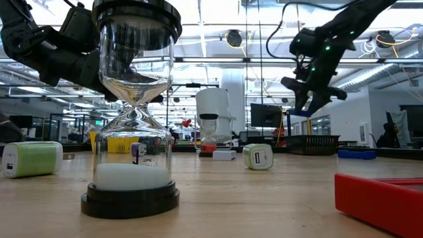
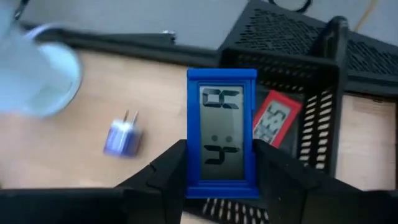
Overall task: Pick & Place Office items
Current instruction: Put the blue timer into the black bin
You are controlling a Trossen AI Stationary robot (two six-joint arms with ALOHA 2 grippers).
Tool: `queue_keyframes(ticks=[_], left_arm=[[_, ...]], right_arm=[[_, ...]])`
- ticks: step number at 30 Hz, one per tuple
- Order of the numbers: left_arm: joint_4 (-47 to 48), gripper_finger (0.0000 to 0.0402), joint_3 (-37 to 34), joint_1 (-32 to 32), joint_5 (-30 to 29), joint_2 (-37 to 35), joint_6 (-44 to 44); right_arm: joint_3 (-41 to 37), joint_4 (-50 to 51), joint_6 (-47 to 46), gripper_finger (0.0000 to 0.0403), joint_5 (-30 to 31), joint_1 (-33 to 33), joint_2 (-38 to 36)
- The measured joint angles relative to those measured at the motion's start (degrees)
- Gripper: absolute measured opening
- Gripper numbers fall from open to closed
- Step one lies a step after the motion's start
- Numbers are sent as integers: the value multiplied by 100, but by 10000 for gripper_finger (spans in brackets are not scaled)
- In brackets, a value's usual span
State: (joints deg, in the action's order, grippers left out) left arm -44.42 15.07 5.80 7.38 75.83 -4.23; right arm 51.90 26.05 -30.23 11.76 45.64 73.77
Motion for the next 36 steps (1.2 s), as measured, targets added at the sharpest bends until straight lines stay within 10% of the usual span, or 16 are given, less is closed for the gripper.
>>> queue_keyframes(ticks=[11, 36], left_arm=[[2, 51, 0, 0, 2, 0, 0], [2, 51, 0, 0, 0, 0, 0]], right_arm=[[671, 247, -793, 156, -301, 246, 1400], [677, -57, -1294, 188, -257, 277, 2064]])
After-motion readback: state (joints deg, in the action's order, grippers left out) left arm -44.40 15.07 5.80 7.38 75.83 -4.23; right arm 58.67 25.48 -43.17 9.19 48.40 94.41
